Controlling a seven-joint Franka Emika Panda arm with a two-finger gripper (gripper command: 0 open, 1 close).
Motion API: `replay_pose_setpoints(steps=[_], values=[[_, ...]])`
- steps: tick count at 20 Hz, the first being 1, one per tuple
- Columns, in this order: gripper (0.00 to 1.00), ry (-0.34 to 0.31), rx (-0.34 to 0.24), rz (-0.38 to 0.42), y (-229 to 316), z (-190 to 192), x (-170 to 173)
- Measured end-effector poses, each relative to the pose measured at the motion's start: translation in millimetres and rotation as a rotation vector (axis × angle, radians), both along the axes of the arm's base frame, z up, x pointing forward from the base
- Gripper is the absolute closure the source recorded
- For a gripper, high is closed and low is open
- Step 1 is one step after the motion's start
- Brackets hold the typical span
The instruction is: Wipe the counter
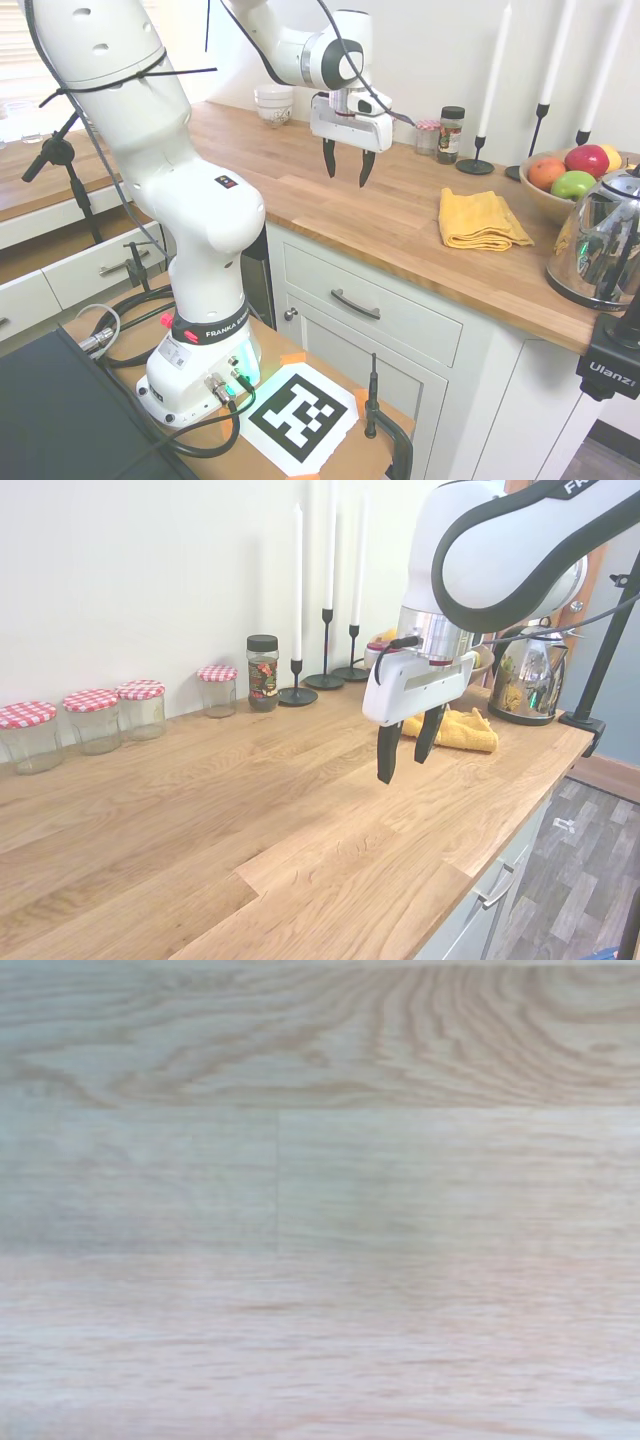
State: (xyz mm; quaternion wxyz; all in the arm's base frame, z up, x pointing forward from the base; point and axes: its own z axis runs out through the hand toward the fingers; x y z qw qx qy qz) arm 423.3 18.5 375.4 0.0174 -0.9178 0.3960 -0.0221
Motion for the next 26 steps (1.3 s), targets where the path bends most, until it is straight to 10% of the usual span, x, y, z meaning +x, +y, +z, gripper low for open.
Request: replay_pose_setpoints(steps=[26], values=[[0.00,-0.141,-0.136,-0.279,-231.2,-3.2,66.0]])
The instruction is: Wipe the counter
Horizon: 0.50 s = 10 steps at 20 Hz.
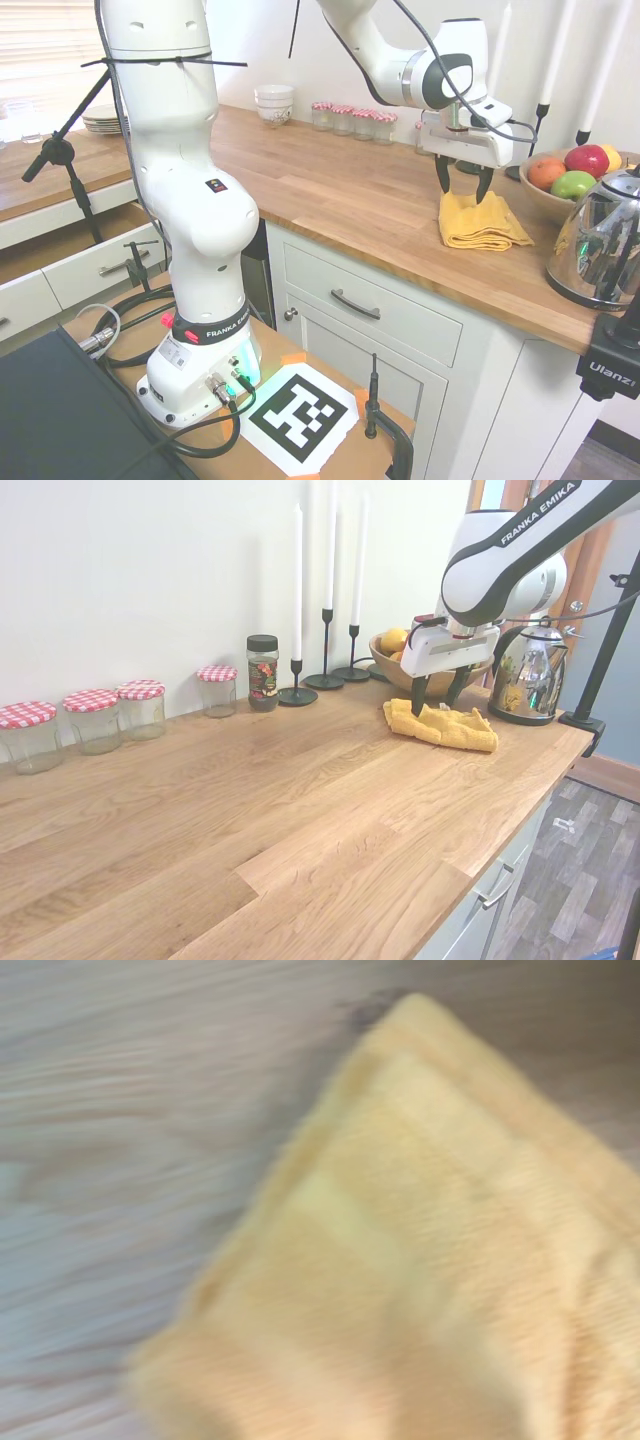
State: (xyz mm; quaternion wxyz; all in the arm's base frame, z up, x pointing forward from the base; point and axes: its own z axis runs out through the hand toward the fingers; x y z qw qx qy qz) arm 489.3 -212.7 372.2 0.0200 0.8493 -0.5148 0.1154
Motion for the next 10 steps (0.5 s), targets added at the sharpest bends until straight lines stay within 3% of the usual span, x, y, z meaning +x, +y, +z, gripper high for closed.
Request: replay_pose_setpoints(steps=[10], values=[[0.00,0.017,0.017,-0.043,-33.2,-31.3,-3.0]])
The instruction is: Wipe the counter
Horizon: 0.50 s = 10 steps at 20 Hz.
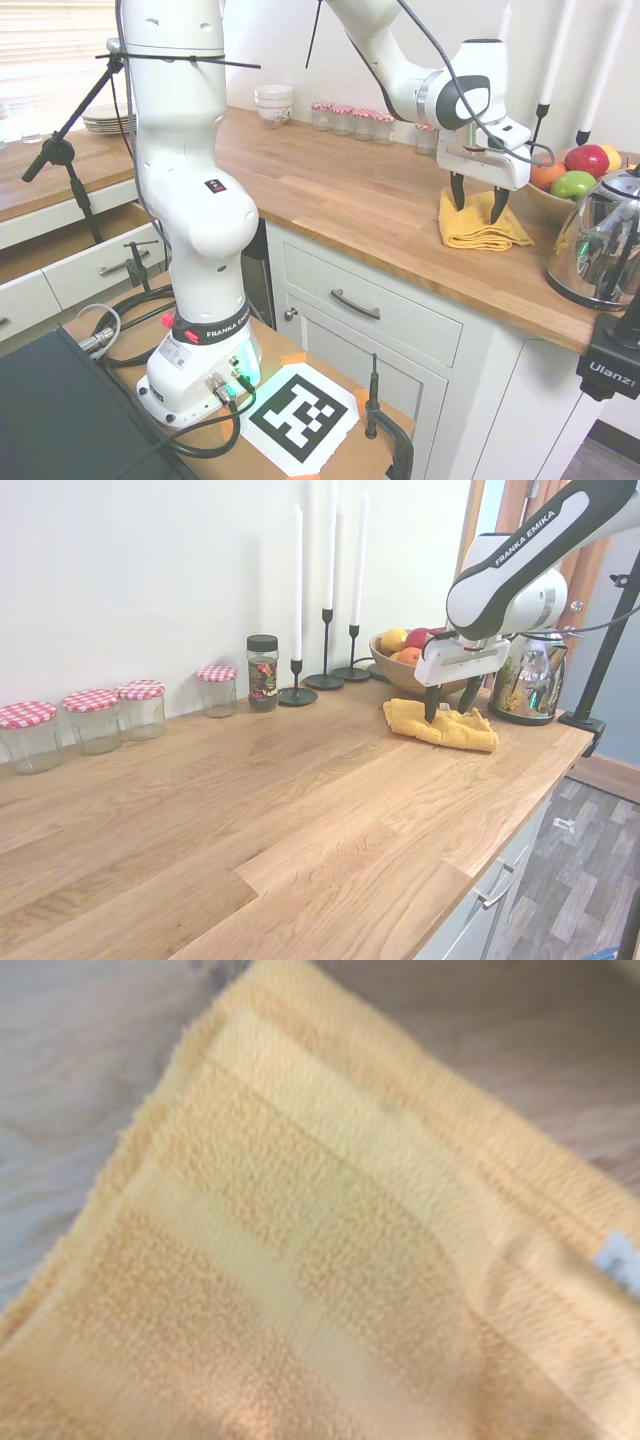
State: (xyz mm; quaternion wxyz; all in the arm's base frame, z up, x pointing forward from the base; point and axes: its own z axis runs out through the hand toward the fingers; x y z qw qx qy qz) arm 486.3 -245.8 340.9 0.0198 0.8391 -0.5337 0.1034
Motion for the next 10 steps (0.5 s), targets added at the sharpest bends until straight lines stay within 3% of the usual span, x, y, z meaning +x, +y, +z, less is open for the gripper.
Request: replay_pose_setpoints(steps=[6,7,10], values=[[0.00,-0.002,0.026,-0.026,-5.1,-10.3,4.5],[1.00,-0.001,0.035,-0.032,-6.7,-11.1,4.8],[1.00,-0.005,0.074,-0.047,-13.5,-12.0,4.8]])
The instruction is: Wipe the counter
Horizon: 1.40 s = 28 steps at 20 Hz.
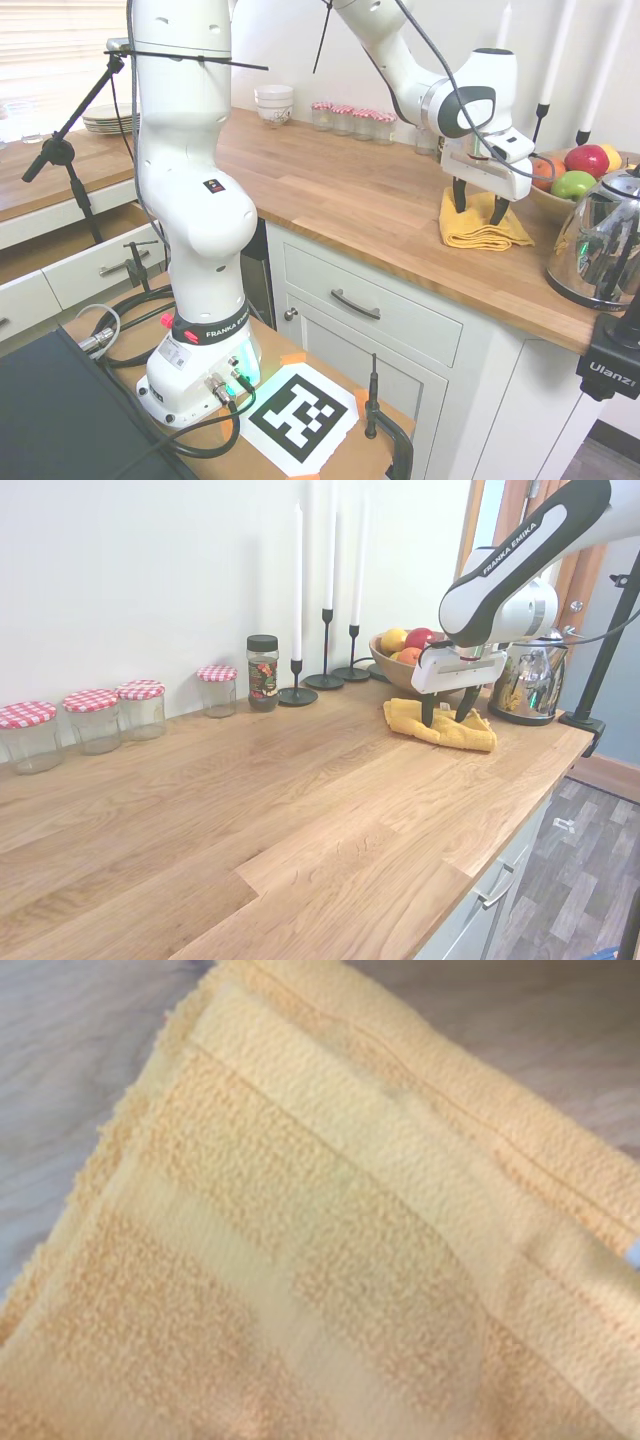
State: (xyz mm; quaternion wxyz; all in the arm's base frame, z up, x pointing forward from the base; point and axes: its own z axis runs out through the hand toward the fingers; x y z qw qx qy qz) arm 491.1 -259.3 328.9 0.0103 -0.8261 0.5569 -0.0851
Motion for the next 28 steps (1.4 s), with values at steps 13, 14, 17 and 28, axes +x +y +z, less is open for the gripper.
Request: replay_pose_setpoints(steps=[13,14,17,28], values=[[1.00,-0.002,0.034,-0.036,-9.9,0.6,2.0],[1.00,-0.003,0.035,-0.037,-10.0,0.6,2.1],[1.00,-0.006,0.039,-0.041,-10.2,0.7,2.6],[1.00,-0.025,0.065,-0.043,-13.0,0.8,1.4]])
